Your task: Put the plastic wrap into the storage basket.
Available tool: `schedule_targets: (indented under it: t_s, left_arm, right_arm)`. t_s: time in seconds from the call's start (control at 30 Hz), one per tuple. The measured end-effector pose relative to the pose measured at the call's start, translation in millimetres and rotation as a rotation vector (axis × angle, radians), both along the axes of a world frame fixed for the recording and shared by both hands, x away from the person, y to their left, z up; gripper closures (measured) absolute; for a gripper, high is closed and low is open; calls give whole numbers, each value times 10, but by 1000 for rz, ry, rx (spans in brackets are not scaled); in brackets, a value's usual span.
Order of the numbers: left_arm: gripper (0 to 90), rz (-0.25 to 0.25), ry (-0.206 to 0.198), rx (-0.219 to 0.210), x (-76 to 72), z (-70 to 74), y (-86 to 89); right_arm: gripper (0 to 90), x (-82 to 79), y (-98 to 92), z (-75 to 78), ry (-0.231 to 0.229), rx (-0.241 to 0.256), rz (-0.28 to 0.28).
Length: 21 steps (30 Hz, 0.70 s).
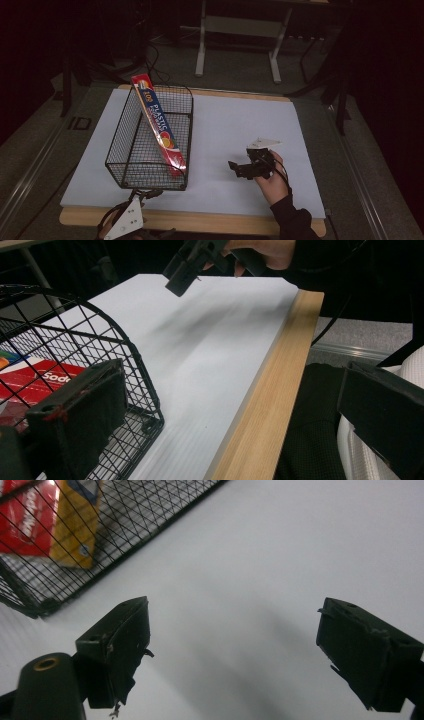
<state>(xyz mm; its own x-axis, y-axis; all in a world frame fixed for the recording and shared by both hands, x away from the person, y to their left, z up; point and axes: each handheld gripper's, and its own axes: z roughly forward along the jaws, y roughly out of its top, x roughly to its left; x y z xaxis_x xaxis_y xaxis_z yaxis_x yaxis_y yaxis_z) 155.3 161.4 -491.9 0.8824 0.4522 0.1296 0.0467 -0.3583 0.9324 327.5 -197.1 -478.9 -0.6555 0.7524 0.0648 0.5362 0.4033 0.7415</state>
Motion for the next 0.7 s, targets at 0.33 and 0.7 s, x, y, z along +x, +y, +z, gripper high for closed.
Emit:
schedule_targets:
  t_s: [0.33, 0.7]
  left_arm:
    - [2, -6, 0, 0, -5, 1, 0]
    - [2, -12, 1, -1, -6, 3, -1]
  right_arm:
    - [137, -4, -59, -130, -22, -14, -25]
    - [137, 19, -90, -161, -36, -25, -23]
